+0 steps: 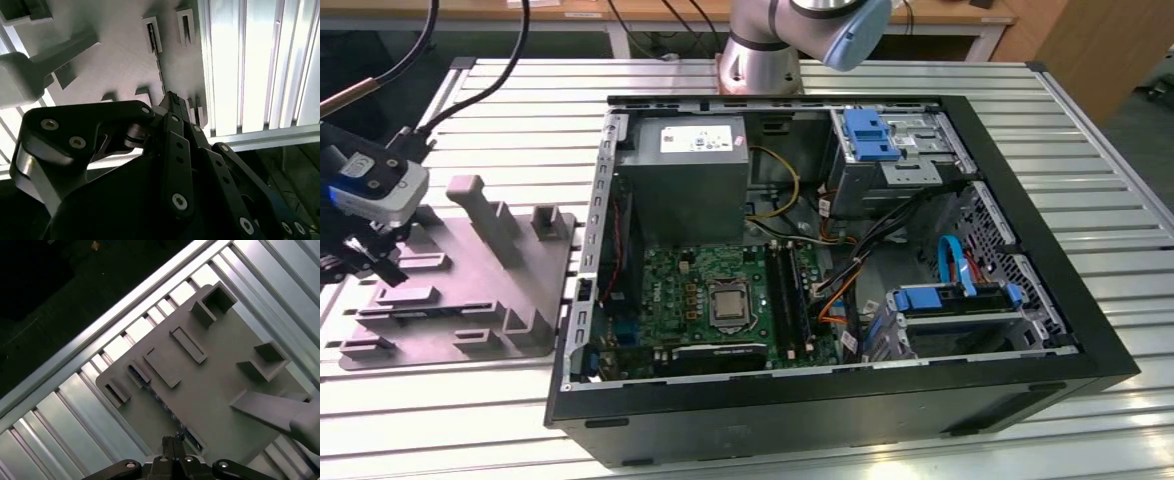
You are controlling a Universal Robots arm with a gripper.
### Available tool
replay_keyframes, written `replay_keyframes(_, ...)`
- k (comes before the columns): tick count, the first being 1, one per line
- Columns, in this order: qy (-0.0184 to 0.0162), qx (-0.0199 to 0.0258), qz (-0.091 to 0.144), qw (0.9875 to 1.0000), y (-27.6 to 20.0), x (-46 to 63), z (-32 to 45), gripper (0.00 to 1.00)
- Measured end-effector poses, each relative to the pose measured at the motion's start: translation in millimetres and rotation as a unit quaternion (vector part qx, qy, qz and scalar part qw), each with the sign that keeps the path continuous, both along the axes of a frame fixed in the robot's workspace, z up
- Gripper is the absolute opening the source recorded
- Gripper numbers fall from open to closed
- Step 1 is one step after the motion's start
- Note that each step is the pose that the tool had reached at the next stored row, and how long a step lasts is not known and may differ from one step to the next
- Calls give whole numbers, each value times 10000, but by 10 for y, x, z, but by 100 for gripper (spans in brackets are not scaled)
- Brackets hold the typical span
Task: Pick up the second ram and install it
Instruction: 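Pick up the second ram and move it above second insertion slot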
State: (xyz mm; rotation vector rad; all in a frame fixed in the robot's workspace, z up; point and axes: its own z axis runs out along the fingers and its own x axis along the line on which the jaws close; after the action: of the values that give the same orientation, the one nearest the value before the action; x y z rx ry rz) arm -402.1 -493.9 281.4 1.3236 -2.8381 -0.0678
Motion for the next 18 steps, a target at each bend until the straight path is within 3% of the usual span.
replay_keyframes(4,1,0,367,9993,0,0,-7,10)
replay_keyframes(9,0,0,816,9967,0,0,-17,10)
replay_keyframes(14,1,0,1269,9919,0,0,-27,10)
replay_keyframes(18,0,0,1632,9866,0,0,-35,10)
